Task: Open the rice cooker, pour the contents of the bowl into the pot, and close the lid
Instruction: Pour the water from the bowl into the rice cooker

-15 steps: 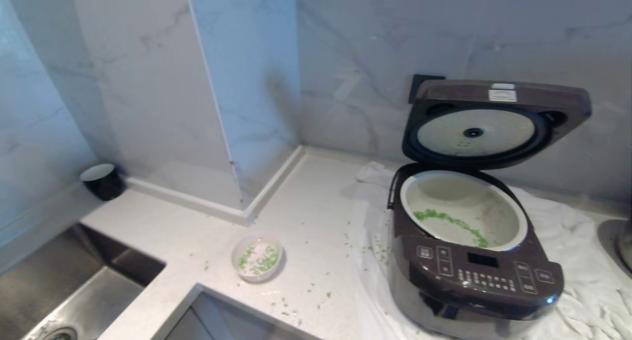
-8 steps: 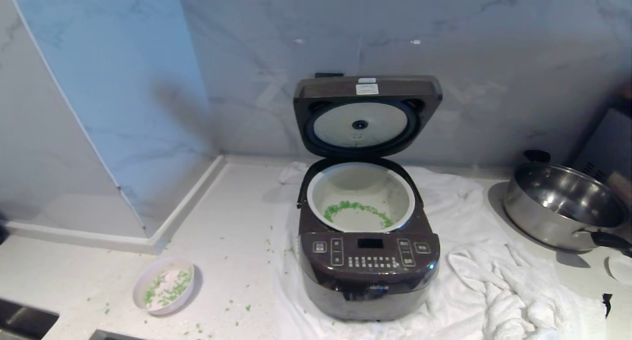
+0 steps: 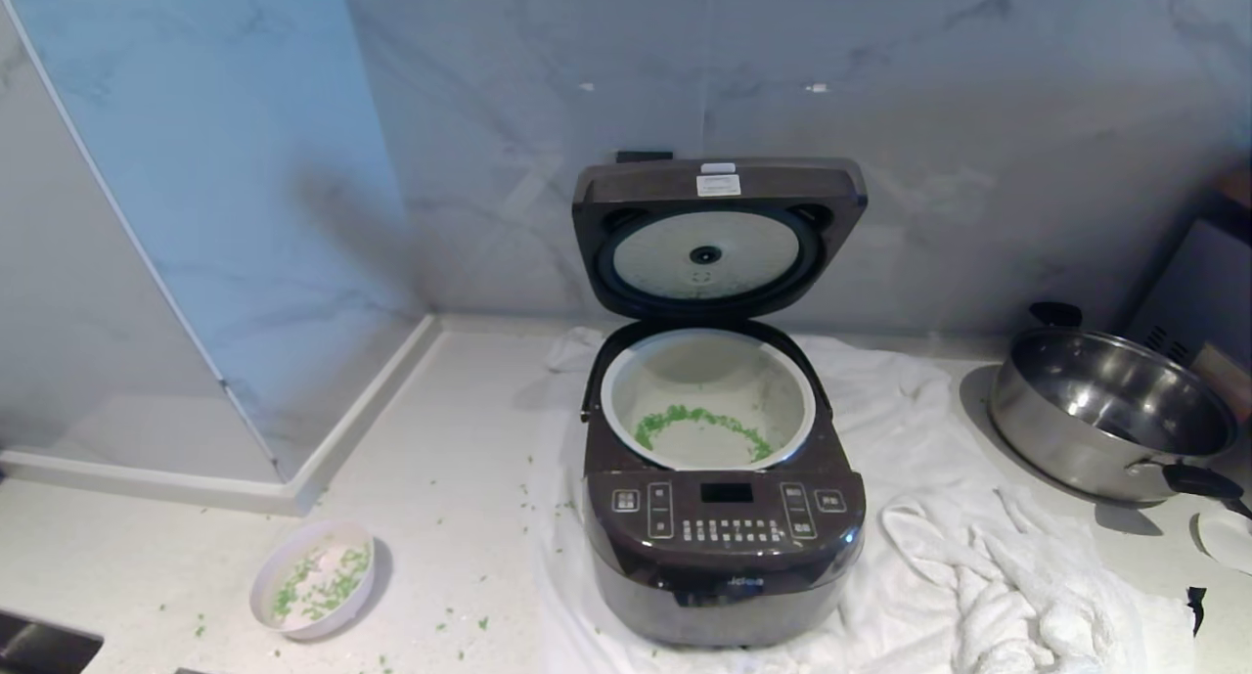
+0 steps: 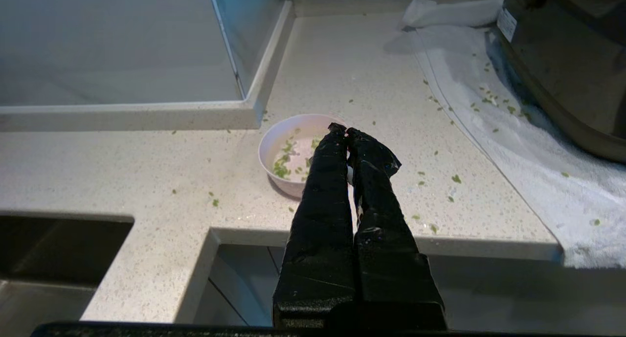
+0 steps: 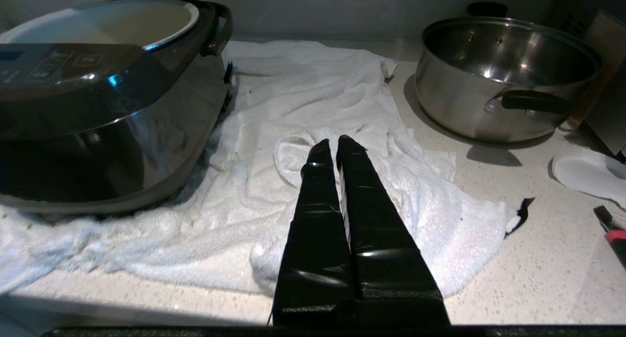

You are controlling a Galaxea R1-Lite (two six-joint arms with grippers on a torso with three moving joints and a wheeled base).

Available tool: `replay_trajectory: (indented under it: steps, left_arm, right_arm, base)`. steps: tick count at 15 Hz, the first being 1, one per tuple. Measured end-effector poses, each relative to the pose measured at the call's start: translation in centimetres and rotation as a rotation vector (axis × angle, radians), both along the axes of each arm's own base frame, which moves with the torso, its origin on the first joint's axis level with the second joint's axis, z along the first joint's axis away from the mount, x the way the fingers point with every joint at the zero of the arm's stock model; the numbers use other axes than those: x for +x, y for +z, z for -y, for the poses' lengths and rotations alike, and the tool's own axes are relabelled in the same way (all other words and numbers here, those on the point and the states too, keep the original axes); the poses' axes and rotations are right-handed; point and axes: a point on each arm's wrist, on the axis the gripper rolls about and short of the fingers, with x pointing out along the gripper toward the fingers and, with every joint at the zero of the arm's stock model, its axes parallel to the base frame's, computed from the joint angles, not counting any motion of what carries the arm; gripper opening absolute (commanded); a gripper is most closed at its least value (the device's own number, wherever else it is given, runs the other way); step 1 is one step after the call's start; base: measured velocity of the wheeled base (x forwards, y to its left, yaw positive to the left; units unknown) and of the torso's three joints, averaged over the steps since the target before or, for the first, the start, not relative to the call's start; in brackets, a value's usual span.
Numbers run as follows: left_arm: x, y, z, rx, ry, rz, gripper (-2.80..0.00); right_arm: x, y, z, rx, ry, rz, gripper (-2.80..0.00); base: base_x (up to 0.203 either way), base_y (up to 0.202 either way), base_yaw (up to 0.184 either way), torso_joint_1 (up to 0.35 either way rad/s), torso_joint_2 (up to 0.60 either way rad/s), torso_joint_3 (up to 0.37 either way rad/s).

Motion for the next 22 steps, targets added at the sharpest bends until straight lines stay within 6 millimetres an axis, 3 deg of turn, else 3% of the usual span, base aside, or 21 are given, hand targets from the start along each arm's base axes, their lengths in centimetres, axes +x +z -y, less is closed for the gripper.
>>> replay_trajectory:
  steps: [6,19,22]
  left_arm:
    - [0.00,0.02,0.00,-0.001,-0.001,0.002,-2.80]
    - [0.01,-0.02,-0.01,-0.020,0.002,-0.001,-2.80]
    - [0.00,-0.01,-0.01,-0.019,0.001,-0.001,-2.80]
  right_arm:
    - [0.00,-0.01,0.00,0.000,0.000,-0.001,-2.80]
    - [0.00,0.00,0.00,0.001,0.000,0.000,-2.80]
    - [0.00,0.00,0.00,0.001,0.000,0.000,-2.80]
  base:
    - [0.181,0.000,0.001,0.006,0.00,-0.003]
    - [0.000,0.000,0.000,0.000,0.00,0.000]
    - [-0.152,0.000,-0.004,-0.001,0.01,0.003]
